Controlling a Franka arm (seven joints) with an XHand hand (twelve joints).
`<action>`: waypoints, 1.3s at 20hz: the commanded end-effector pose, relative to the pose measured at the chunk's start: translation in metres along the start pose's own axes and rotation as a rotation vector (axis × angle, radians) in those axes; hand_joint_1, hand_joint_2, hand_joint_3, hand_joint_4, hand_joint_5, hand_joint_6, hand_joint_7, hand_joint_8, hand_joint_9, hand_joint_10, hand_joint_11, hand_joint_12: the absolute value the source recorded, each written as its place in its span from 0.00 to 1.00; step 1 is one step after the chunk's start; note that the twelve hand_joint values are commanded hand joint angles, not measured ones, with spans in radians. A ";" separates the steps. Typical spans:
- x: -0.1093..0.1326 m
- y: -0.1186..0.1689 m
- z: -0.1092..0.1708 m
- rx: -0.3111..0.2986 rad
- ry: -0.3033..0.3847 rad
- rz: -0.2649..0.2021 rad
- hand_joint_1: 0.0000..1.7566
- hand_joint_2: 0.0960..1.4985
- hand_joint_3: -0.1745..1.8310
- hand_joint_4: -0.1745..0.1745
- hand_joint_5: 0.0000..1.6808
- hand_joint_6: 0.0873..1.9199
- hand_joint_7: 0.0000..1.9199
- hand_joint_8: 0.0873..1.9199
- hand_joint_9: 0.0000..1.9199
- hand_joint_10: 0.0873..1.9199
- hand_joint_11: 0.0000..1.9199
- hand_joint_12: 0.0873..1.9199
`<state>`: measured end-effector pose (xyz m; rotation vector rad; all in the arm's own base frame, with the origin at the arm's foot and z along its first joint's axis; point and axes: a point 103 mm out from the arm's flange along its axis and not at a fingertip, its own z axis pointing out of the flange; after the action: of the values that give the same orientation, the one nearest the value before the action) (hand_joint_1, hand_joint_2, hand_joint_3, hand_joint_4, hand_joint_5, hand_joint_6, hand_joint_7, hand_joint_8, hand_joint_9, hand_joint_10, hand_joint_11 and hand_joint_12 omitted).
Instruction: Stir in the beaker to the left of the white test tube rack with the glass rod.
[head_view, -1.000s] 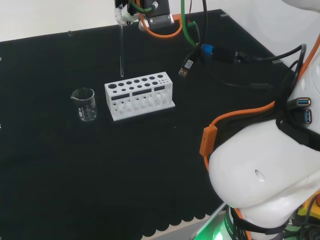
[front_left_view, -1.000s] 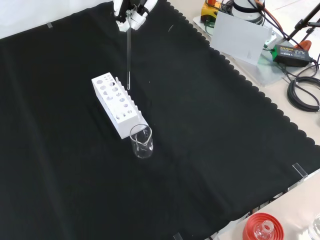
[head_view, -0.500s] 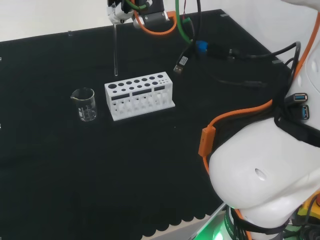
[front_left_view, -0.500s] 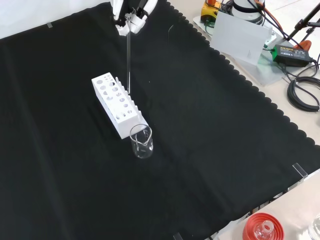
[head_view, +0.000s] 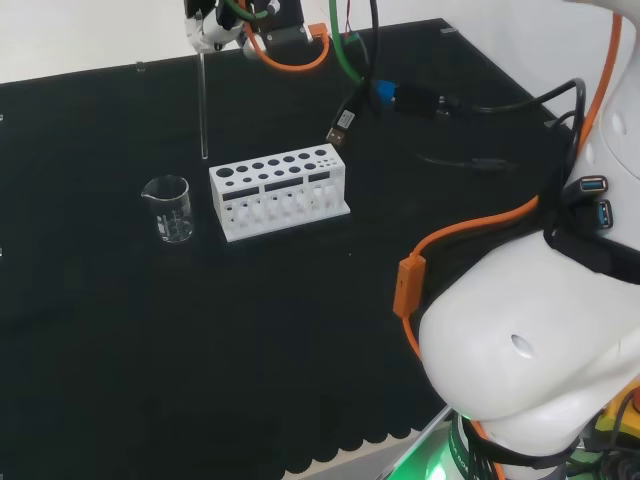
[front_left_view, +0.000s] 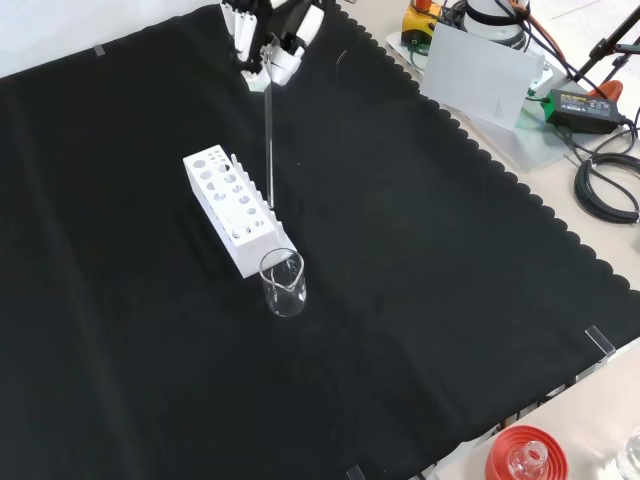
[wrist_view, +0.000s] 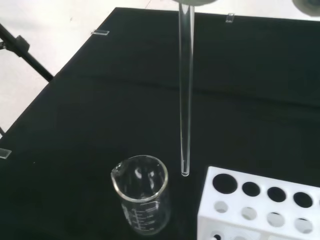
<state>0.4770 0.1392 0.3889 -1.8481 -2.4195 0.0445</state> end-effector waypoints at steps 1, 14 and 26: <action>0.020 0.007 0.006 0.013 0.014 -0.010 0.74 0.72 0.02 0.00 0.62 0.32 0.65 0.40 0.93 0.16 0.82 0.31; 0.044 0.029 0.018 0.040 0.025 -0.020 0.74 0.72 0.02 0.00 0.62 0.32 0.66 0.40 0.93 0.16 0.82 0.31; 0.043 0.038 0.025 0.053 0.023 -0.010 0.74 0.72 0.02 0.00 0.62 0.32 0.66 0.40 0.93 0.16 0.82 0.30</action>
<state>0.4965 0.1900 0.3685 -1.7999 -2.3956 0.0715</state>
